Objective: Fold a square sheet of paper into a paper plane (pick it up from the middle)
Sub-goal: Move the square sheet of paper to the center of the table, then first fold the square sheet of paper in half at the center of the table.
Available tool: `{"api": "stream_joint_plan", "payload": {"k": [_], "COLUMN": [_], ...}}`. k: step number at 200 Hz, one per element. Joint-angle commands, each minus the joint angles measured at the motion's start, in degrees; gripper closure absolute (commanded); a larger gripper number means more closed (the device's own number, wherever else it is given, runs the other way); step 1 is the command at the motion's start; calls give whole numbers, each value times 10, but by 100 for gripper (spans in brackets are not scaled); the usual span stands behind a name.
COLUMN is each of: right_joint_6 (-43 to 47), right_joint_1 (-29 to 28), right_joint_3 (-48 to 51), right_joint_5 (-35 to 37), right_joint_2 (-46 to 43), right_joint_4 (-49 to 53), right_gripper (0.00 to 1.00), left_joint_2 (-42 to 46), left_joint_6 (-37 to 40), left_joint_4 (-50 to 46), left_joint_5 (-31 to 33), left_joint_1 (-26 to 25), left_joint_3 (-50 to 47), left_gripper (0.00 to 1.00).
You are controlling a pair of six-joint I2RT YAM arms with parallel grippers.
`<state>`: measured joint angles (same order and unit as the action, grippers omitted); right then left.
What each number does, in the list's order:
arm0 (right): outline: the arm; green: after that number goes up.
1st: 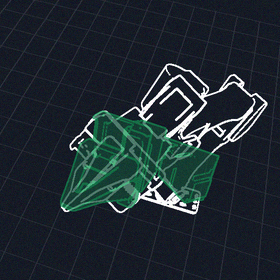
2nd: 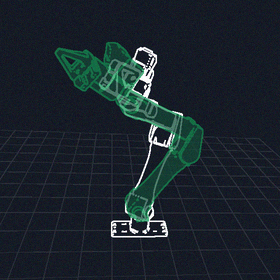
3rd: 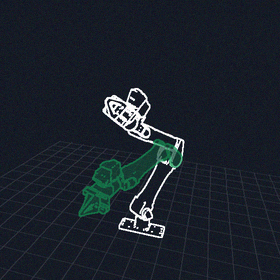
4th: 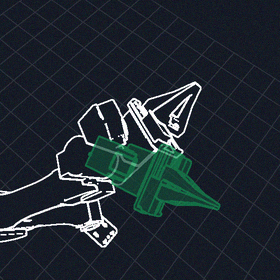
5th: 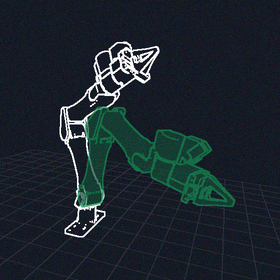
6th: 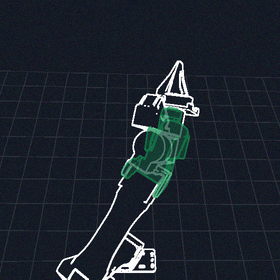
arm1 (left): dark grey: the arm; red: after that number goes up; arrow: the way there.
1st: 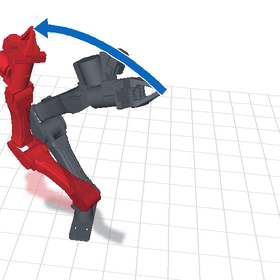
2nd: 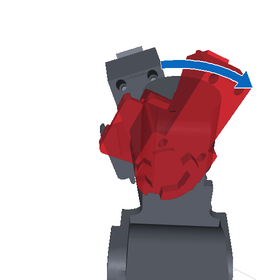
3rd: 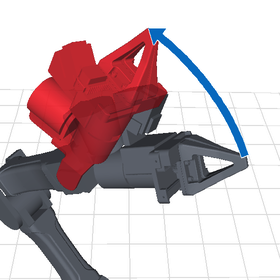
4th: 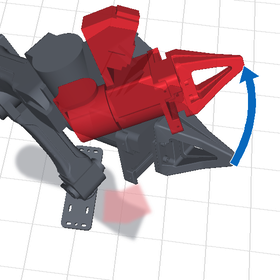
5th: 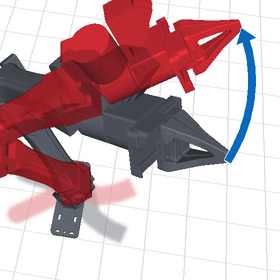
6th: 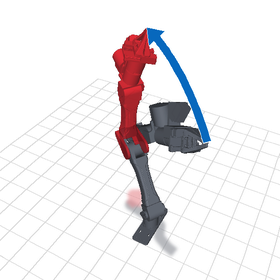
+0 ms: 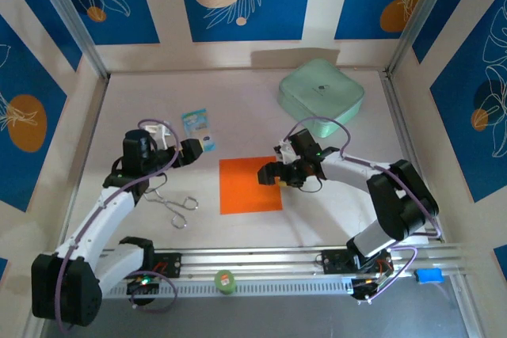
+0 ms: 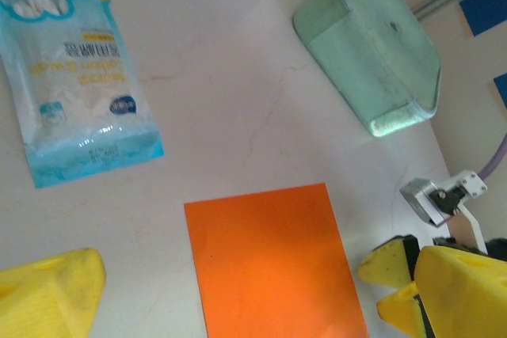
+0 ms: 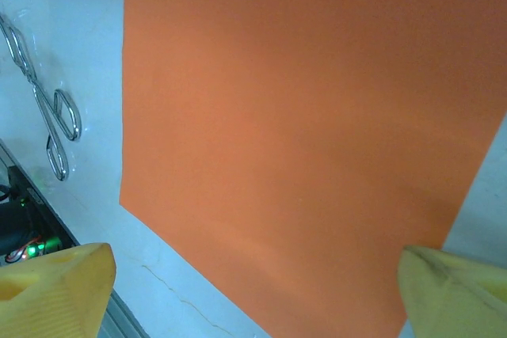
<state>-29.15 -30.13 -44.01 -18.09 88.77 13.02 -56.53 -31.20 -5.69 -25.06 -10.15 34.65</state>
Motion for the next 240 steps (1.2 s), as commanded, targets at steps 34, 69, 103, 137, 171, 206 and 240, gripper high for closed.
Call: {"api": "stream_joint_plan", "payload": {"k": [34, 69, 103, 137, 171, 206, 240], "right_joint_6": [-94, -176, -199, -184, -168, -150, -165], "right_joint_1": [-9, -14, 15, 75, 122, 143, 159], "right_joint_3": [-6, 9, 37, 48, 73, 75, 74], "right_joint_5": [9, 16, 20, 42, 70, 69, 81], "right_joint_2": [34, 4, -86, -161, -227, -259, -263], "right_joint_4": [-22, -43, -63, -2, 36, 62, 81], "right_gripper": [10, 10, 8, 6, 3, 1, 1], "left_joint_2": [-37, -88, -162, -251, -368, -503, -573], "left_joint_6": [30, 43, 49, 24, -25, -53, -74], "left_joint_4": [-72, -111, -184, -244, -296, -395, -440], "left_joint_5": [35, 69, 91, 165, 205, 249, 265], "left_joint_1": [-58, -106, -173, -252, -318, -363, -381], "left_joint_3": [50, 89, 145, 207, 299, 421, 491], "left_gripper": [3, 11, 19, 21, 22, 20, 15]}}
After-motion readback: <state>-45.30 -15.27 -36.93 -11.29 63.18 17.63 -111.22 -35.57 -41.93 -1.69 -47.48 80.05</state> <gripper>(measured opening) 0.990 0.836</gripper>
